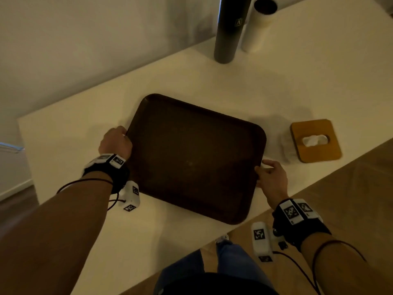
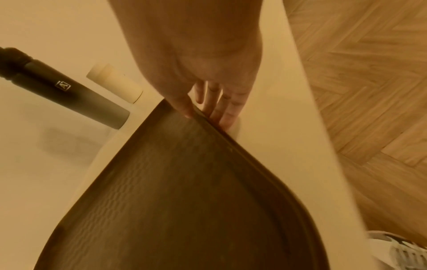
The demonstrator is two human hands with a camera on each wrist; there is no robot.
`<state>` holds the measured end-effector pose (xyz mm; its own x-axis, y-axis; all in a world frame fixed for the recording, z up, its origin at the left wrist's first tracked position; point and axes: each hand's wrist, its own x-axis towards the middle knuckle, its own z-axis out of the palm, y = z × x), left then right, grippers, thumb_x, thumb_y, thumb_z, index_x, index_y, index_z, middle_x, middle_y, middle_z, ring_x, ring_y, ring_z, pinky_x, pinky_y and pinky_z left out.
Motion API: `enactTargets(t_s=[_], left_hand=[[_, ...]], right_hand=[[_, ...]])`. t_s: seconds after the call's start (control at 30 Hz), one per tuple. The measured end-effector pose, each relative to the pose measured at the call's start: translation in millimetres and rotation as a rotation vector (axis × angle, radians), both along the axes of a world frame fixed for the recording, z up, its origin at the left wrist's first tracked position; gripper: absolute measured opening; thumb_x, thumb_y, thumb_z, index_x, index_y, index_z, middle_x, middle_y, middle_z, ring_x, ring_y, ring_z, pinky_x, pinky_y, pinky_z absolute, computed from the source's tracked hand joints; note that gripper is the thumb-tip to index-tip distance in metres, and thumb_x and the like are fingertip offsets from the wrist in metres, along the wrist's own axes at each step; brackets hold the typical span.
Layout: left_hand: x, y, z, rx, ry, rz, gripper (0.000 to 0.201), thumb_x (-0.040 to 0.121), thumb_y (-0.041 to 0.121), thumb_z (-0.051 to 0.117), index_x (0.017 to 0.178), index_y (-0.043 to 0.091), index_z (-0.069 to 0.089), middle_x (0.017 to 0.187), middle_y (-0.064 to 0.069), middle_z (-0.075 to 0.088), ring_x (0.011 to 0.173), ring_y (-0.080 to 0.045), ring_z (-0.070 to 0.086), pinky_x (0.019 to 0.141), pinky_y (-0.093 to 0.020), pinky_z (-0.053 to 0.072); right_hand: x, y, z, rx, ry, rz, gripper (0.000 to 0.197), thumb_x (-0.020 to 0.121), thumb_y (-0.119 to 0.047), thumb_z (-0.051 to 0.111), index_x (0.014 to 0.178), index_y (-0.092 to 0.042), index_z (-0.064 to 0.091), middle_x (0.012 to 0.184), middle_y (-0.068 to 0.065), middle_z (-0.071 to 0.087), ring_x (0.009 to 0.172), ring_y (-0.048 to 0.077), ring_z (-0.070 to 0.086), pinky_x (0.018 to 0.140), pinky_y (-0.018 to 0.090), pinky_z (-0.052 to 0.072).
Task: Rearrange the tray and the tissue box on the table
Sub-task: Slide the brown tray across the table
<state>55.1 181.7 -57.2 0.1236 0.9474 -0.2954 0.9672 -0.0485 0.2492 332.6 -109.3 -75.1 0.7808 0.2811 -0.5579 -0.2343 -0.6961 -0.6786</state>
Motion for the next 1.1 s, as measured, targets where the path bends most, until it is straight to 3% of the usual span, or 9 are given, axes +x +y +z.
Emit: enactTargets(t_s=[0.1,0.17,0.37,0.43,0.53,0.6,0.73,0.97,1.1], left_hand=[[-14.1,10.3,0.1,-0.018,-0.02,0.105,0.036,0.09,0.01,0.045,0.123,0.007,0.061,0.126,-0.024,0.061,0.112,-0.045,0.058,0.089,-0.047,0.047],[-22.6,15.8,1.0,-0.037,-0.047,0.188,0.037,0.089,0.01,0.045,0.122,0.008,0.061,0.125,-0.025,0.062,0.111,-0.045,0.059,0.09,-0.048,0.048],[-40.4,21.2,1.2,-0.062,-0.163,0.396,0.043,0.084,0.008,0.044,0.123,0.012,0.061,0.124,-0.022,0.064,0.108,-0.043,0.061,0.09,-0.045,0.05],[-44.5,23.0,0.0,-0.064,-0.187,0.448,0.047,0.084,0.01,0.044,0.128,0.016,0.059,0.127,-0.021,0.062,0.111,-0.043,0.06,0.092,-0.046,0.05],[-48.6,28.4,-1.8,-0.067,-0.217,0.498,0.055,0.084,0.013,0.043,0.138,0.023,0.052,0.134,-0.018,0.059,0.116,-0.041,0.057,0.096,-0.049,0.049],[-49.5,33.9,-2.3,-0.067,-0.241,0.529,0.056,0.084,0.013,0.043,0.139,0.025,0.051,0.135,-0.017,0.059,0.116,-0.041,0.058,0.097,-0.05,0.049],[-48.0,42.7,-3.2,-0.064,-0.265,0.58,0.056,0.083,0.014,0.044,0.138,0.027,0.053,0.133,-0.015,0.061,0.113,-0.041,0.06,0.094,-0.05,0.051],[-40.8,52.7,-8.8,-0.044,-0.279,0.626,0.054,0.085,0.014,0.045,0.137,0.026,0.055,0.128,-0.014,0.065,0.109,-0.039,0.063,0.09,-0.043,0.052],[-41.8,60.7,-11.2,-0.046,-0.283,0.64,0.054,0.084,0.014,0.047,0.135,0.026,0.057,0.126,-0.015,0.066,0.106,-0.039,0.064,0.089,-0.043,0.053]], right_hand=[[-0.2,26.8,0.3,0.049,-0.002,-0.013,0.041,0.086,-0.02,0.066,0.124,-0.017,0.053,0.102,0.012,0.068,0.092,0.028,0.068,0.085,0.05,0.057],[-5.4,40.8,1.0,0.04,-0.009,0.0,0.04,0.085,-0.017,0.065,0.124,-0.016,0.054,0.105,0.009,0.067,0.095,0.027,0.066,0.086,0.044,0.056],[-2.1,97.7,0.9,0.084,-0.067,0.013,0.027,0.085,-0.001,0.055,0.11,-0.01,0.061,0.096,0.006,0.066,0.078,0.021,0.063,0.064,0.029,0.052],[9.3,121.0,-2.7,0.086,-0.073,0.065,0.027,0.086,-0.002,0.055,0.109,-0.014,0.063,0.093,0.0,0.065,0.075,0.014,0.062,0.064,0.03,0.054],[20.4,152.4,-9.5,0.086,-0.099,0.147,0.029,0.087,-0.005,0.056,0.108,-0.022,0.065,0.097,-0.007,0.066,0.086,0.018,0.066,0.081,0.042,0.06],[23.1,171.3,-12.0,0.088,-0.129,0.159,0.032,0.088,-0.004,0.054,0.113,-0.019,0.067,0.103,-0.002,0.066,0.093,0.021,0.066,0.085,0.039,0.058],[28.5,200.3,-10.2,0.068,-0.249,0.171,0.031,0.088,-0.003,0.053,0.112,-0.015,0.07,0.11,0.007,0.07,0.096,0.022,0.064,0.08,0.029,0.05],[43.7,226.5,-11.5,0.05,-0.333,0.225,0.034,0.086,0.001,0.054,0.112,-0.012,0.071,0.111,0.014,0.072,0.102,0.031,0.067,0.09,0.039,0.055],[45.4,233.2,-10.7,0.058,-0.34,0.223,0.032,0.086,0.0,0.056,0.112,-0.01,0.071,0.11,0.014,0.071,0.095,0.025,0.065,0.085,0.034,0.053]])
